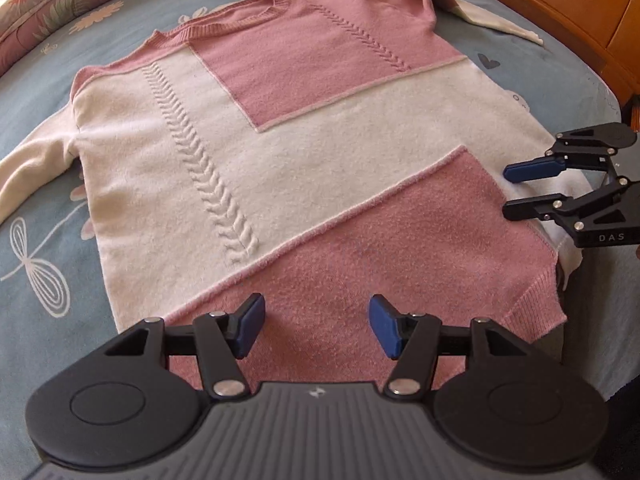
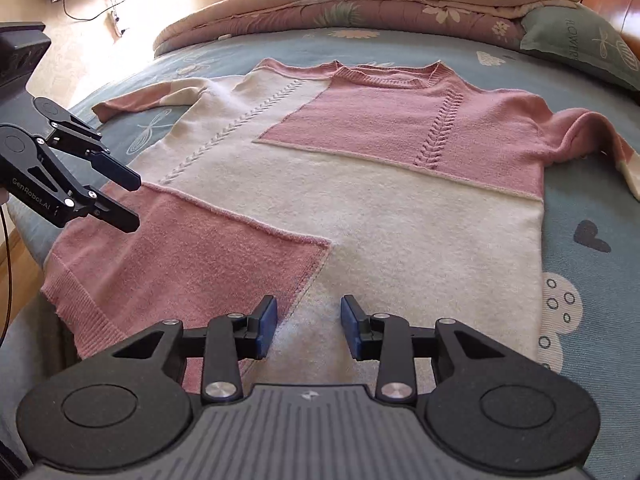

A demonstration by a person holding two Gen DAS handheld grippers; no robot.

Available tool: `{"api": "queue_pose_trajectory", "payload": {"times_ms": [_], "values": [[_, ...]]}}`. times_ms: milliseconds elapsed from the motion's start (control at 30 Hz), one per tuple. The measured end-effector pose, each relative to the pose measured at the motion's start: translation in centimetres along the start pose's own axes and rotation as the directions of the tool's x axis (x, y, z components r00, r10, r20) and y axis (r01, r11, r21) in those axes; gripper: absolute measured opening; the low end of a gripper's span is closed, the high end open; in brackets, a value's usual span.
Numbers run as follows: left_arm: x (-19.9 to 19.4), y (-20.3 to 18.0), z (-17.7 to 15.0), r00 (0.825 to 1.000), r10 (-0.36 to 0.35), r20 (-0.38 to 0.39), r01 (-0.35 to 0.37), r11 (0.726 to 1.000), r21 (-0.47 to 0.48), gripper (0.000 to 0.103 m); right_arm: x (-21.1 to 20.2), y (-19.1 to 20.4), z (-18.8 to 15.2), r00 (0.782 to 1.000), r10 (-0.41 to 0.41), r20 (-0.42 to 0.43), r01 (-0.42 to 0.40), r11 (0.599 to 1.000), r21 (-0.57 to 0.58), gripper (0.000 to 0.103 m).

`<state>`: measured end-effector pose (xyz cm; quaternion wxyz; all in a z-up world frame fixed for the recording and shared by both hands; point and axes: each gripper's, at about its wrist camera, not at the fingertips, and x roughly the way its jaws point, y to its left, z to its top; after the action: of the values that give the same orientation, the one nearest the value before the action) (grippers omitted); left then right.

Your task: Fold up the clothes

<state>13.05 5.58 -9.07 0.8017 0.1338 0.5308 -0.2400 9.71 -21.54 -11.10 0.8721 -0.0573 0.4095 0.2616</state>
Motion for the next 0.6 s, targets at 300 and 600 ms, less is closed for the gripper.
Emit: {"api": "queue_pose_trajectory", "payload": {"times_ms": [300, 600], "values": [[-0.5, -0.2, -2.7, 0.995, -0.006, 0.101, 0.011, 0.999, -0.046, 0.076, -2.0, 0.0, -3.3, 0.999, -0.016, 0.050, 0.011, 0.995, 0.099, 0.080], [-0.9, 0.7, -4.3, 0.996, 0.011, 0.087, -0.002, 0.995, -0.098, 0.078, -3.7, -0.9, -4.7, 0.998, -0.045, 0.041, 0.038, 0.987, 0.154, 0.093]]}}
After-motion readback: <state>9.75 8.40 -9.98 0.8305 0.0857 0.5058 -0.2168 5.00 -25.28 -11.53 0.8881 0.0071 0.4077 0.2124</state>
